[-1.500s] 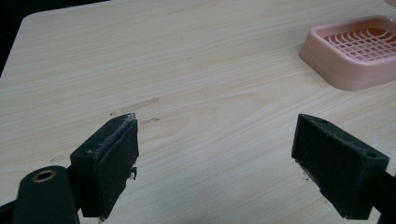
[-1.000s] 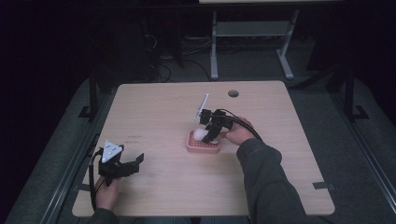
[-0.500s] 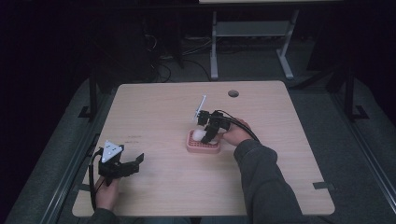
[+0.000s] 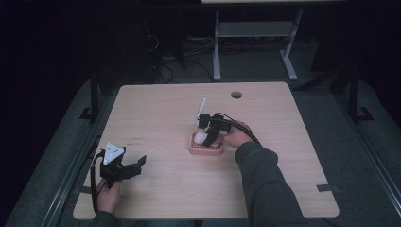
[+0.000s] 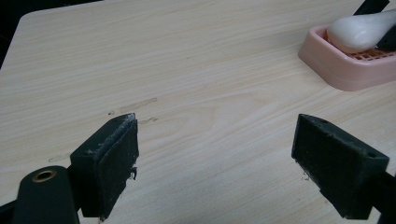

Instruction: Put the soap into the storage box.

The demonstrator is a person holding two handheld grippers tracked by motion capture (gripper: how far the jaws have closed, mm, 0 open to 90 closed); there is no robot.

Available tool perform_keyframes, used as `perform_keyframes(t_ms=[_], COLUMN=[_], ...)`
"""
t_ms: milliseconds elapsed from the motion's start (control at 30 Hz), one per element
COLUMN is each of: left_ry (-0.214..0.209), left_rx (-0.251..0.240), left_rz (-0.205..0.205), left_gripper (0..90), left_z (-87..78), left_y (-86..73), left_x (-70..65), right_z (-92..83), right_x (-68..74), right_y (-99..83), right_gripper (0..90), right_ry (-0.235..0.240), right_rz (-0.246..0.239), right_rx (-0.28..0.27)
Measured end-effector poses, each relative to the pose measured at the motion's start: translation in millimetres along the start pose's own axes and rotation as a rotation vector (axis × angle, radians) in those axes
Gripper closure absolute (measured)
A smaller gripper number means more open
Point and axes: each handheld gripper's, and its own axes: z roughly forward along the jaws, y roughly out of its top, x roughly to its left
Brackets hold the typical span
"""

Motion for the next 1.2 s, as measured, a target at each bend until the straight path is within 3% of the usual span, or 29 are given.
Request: perform_keyframes(t_ms=[500,867,1100,1200], left_ry=[-0.005,-0.006,-0.007,-0.008], left_rx=[0.007,0.008,0.011,0.009], left_rz=[0.003,0.003,0.005,0.003], left_gripper=[14.1,14.1,14.1,14.1], left_z=[0.4,0.5,0.4,0.9], left_y=[0.1,0.1,0.3,0.1], left_x=[-0.3,-0.4,-1.0,-1.2], right_z=[3.9,-2.5,-5.2,-7.3], right_x=[-0.4,0.7,2.9,4.3], right_y=[-0.4,-1.9,-3.9,-7.4], right_gripper=[48.3,45.9,42.9,43.0], right_ry=[-0.004,0.004,0.006,-0.006], right_rz=[0.015,0.023,0.033,0.03], right_rx=[-0.007,-0.022,-0.042,-0.078])
